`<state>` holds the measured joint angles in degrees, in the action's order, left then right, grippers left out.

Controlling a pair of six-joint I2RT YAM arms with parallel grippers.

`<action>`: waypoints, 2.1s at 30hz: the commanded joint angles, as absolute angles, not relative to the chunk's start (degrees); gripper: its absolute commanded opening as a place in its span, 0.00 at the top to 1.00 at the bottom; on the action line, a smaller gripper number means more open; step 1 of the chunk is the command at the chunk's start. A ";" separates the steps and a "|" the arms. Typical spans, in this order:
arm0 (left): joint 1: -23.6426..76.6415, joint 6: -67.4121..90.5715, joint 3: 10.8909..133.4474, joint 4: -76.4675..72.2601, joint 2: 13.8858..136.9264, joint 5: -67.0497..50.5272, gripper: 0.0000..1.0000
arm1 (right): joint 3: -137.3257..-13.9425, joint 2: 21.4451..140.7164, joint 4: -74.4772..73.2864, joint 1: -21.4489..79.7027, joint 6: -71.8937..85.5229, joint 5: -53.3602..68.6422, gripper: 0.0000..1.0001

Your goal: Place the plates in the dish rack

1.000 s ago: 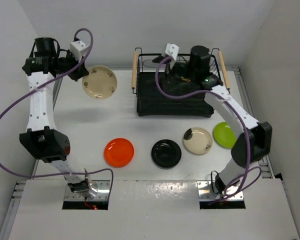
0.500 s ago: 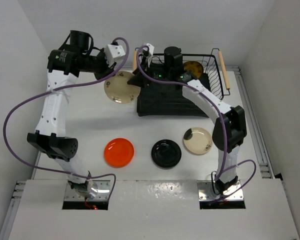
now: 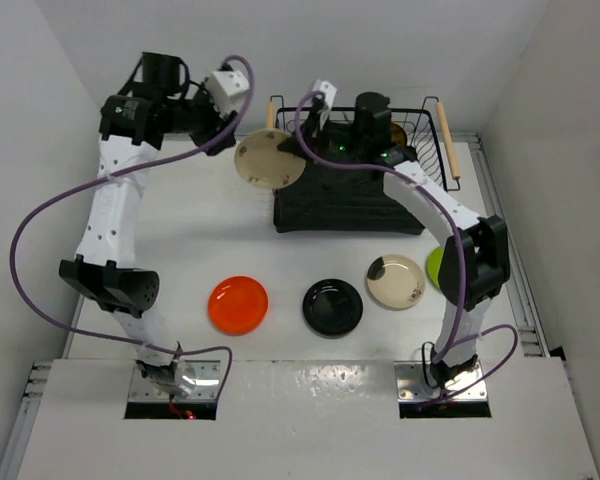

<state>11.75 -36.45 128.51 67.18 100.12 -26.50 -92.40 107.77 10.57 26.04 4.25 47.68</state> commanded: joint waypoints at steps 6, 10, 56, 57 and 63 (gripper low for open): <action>-3.24 -18.12 126.24 54.93 100.02 -32.16 0.35 | -100.46 103.35 25.22 10.05 0.63 47.28 1.00; -6.06 -19.24 113.17 52.92 99.40 -32.17 0.35 | -103.52 108.17 21.47 2.91 -3.51 51.15 1.00; -8.00 -21.71 90.79 45.62 113.64 -24.08 0.39 | -101.43 126.21 -5.10 -1.67 -57.83 43.07 1.00; -8.00 -21.71 90.79 46.14 113.64 -24.08 0.39 | -101.25 126.38 -5.01 -1.84 -57.75 42.98 1.00; -8.00 -21.71 90.79 46.14 113.64 -23.55 0.39 | -98.00 123.66 18.41 -3.42 -36.08 50.52 1.00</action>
<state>-7.51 -20.93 88.99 45.74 113.58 -23.42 -99.15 126.45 2.96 -2.15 -48.47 46.19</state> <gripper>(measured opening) 0.611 0.101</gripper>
